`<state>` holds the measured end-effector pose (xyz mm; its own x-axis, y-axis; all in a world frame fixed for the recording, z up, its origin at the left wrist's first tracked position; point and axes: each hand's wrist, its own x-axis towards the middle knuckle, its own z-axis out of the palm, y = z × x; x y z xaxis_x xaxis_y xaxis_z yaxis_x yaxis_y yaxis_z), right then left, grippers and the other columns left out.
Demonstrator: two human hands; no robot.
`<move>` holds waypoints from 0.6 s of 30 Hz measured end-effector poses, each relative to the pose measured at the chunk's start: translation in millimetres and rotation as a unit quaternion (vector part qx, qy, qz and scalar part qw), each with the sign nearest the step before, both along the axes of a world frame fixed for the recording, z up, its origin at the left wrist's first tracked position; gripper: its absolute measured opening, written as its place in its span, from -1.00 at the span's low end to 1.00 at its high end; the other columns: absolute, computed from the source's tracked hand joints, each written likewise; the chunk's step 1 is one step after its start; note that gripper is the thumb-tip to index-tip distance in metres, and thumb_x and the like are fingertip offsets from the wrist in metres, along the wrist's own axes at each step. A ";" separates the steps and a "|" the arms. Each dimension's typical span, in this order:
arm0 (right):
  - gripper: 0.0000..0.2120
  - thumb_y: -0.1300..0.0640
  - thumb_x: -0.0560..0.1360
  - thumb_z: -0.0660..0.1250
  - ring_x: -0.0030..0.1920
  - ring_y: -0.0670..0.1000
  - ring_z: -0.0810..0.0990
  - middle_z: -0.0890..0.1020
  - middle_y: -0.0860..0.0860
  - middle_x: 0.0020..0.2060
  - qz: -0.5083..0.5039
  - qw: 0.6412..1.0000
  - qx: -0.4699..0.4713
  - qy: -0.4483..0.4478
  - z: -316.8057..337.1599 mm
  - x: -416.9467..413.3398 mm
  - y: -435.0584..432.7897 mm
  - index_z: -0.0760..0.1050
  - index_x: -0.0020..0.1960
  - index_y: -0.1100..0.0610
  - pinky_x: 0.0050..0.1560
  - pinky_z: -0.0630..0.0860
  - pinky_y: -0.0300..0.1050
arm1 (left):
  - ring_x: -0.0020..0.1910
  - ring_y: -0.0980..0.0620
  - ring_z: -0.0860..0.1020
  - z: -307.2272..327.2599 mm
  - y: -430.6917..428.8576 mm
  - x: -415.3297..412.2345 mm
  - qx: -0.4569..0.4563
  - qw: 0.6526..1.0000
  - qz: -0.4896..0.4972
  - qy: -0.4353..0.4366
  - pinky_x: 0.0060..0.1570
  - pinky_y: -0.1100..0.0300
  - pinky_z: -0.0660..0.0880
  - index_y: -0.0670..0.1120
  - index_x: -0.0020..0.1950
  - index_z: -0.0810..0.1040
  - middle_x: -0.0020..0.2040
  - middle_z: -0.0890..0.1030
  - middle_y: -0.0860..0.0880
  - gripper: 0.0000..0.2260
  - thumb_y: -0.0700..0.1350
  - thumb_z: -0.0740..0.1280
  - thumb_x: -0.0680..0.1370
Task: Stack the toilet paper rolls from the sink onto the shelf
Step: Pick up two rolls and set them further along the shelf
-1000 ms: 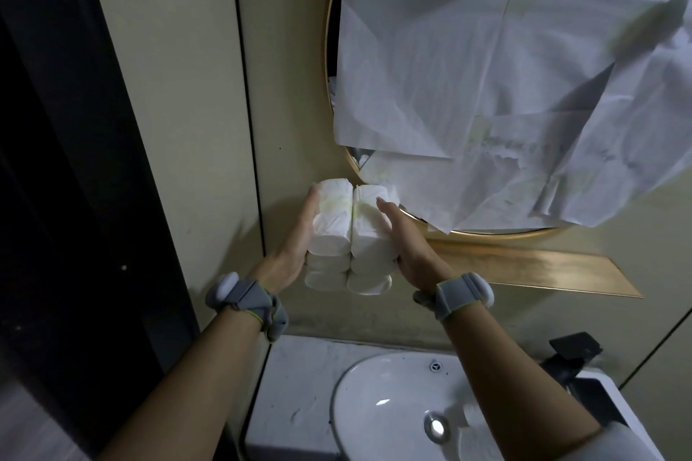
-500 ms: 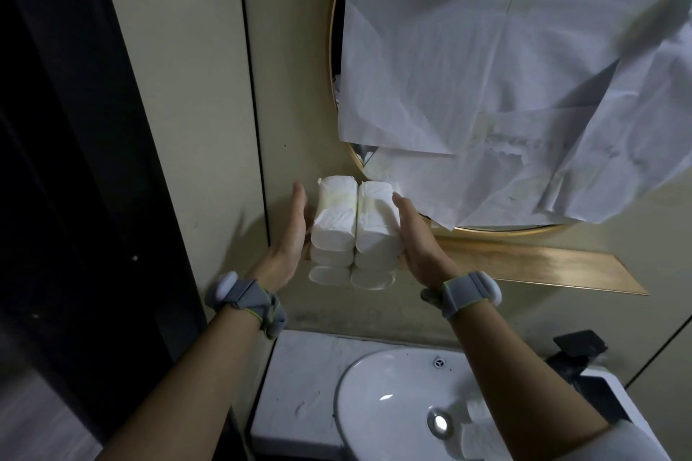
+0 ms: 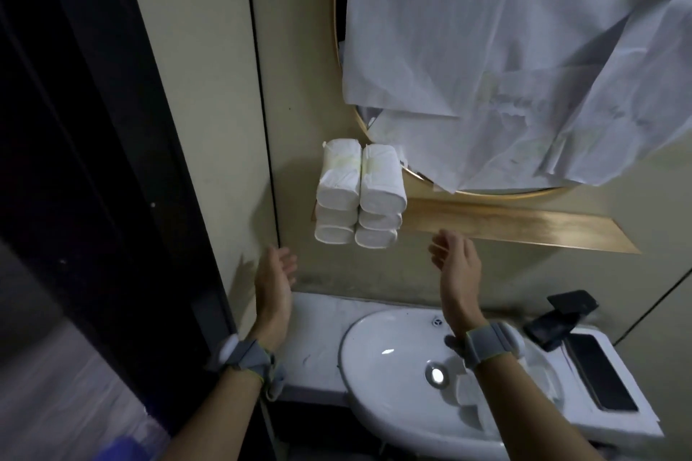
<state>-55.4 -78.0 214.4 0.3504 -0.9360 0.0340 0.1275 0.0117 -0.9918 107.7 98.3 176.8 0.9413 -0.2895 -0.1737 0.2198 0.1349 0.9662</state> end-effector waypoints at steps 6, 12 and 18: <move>-0.82 0.18 0.66 0.22 -0.15 0.09 0.59 0.64 0.15 -0.09 0.024 0.992 0.085 0.093 -100.7 -74.0 40.7 0.58 0.09 0.22 -0.11 0.52 -0.10 | -0.14 -0.05 0.57 -89.9 -9.1 -73.0 0.095 0.990 -0.079 0.075 -0.12 0.10 0.48 -0.10 0.00 0.51 -0.11 0.61 -0.09 -0.89 -0.14 0.21 0.64; -0.86 0.16 0.65 0.22 -0.14 0.10 0.61 0.66 0.18 -0.07 0.044 0.969 0.120 0.210 -155.9 -150.8 36.4 0.54 0.02 0.17 -0.09 0.55 0.01 | -0.27 0.00 0.57 -124.0 -65.5 -160.8 0.143 0.952 -0.243 0.119 -0.30 0.22 0.47 -0.16 0.14 0.50 -0.15 0.60 -0.08 -0.86 -0.16 0.22 0.63; -0.88 0.15 0.65 0.23 0.03 0.16 0.65 0.64 0.16 0.02 0.043 0.963 0.119 0.236 -169.7 -193.4 -13.1 0.53 0.08 0.13 0.04 0.60 0.00 | -0.06 -0.03 0.61 -139.3 -126.8 -208.1 0.226 0.887 -0.385 0.118 -0.07 0.14 0.57 -0.08 0.21 0.43 0.07 0.59 -0.10 -0.79 -0.03 0.24 0.62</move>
<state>-248.7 -91.1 44.7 0.3504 -0.8647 -0.3600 -0.3490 0.2361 -0.9069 -100.4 -28.5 37.5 0.4170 -0.6819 -0.6009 0.2816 -0.5316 0.7988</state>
